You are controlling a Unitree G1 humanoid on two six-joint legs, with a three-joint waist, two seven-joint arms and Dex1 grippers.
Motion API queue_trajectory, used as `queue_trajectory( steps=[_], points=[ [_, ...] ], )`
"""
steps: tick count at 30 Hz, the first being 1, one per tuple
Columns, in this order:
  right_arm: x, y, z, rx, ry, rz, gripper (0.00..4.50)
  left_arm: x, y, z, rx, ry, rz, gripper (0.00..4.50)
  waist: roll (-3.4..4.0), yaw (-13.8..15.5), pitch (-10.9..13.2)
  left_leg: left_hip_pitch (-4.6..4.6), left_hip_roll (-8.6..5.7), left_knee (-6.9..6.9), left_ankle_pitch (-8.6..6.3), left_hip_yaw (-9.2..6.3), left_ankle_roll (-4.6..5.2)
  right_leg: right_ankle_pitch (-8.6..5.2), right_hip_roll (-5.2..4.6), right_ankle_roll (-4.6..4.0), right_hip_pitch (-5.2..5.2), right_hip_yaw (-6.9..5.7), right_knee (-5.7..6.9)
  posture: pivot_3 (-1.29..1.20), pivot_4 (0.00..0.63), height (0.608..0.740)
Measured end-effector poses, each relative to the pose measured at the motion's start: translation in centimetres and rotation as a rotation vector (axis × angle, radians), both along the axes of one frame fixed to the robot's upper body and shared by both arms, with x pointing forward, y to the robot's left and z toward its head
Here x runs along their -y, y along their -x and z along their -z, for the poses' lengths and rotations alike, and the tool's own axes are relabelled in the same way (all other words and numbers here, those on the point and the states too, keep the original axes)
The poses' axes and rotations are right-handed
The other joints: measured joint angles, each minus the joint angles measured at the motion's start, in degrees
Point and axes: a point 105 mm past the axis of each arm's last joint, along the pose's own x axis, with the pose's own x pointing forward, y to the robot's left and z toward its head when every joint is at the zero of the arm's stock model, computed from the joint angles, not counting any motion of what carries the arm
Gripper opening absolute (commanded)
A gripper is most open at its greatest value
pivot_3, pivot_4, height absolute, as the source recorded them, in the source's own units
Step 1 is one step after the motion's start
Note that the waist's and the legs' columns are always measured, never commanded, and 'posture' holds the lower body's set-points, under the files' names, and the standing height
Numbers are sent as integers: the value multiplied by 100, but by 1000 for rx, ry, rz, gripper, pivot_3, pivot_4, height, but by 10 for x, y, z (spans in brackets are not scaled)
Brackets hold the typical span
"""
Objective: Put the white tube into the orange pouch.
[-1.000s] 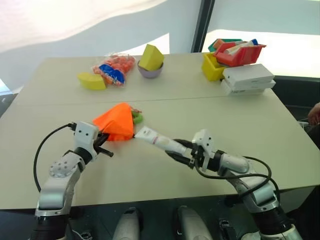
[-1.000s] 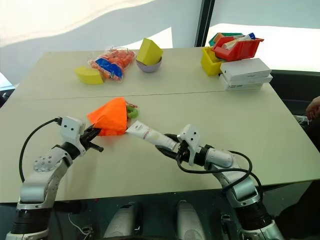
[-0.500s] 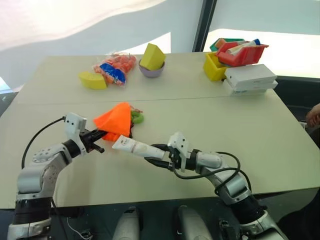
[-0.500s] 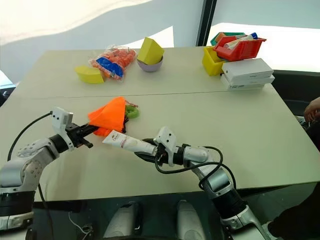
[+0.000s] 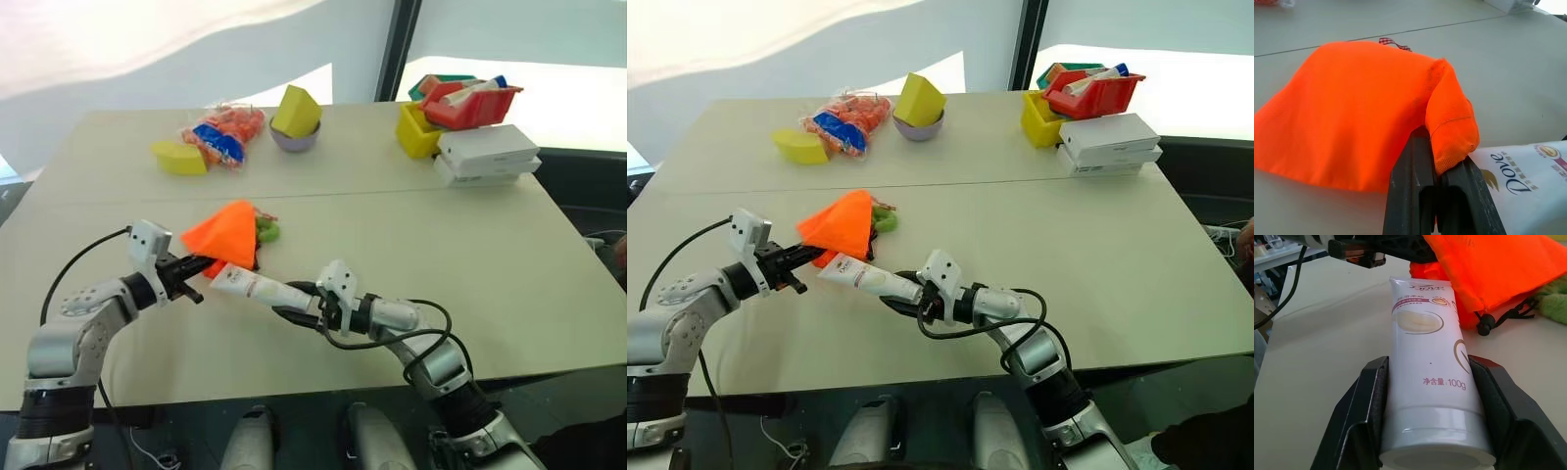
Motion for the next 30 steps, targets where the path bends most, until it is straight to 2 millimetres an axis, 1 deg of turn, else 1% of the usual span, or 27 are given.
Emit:
queue_trajectory(
  steps=[5,8,11,18,23,30],
  points=[
    [11,-8,-1,6,-30,84,1840,2,6,5,-5,-41,14,0,0,0,0,0,0,-1,0,0,0,0,-1,0,-1,1,0,0,150,740],
    [12,-12,-4,4,-54,127,1840,7,8,6,3,-70,42,0,0,-2,0,0,0,-1,0,0,0,0,-1,-1,-1,0,0,0,150,740],
    [13,-14,-3,10,-43,147,1840,12,9,6,7,-87,62,0,1,-5,0,0,1,-2,0,1,0,0,-1,-1,-2,1,-1,0,150,740],
    [6,-14,0,38,11,158,1840,27,10,13,1,-129,116,0,0,-6,0,0,0,-4,0,1,0,0,-1,-1,-4,1,-1,0,150,740],
    [2,-15,-2,38,-4,168,1840,34,12,12,11,-140,140,0,0,-6,0,0,0,-5,0,1,0,0,-1,-1,-3,1,-1,0,150,740],
    [-3,-21,-2,36,-3,192,1840,35,11,14,10,-152,127,0,0,-12,0,0,0,-4,0,0,0,0,1,-1,-4,0,0,0,150,740]
  ],
)
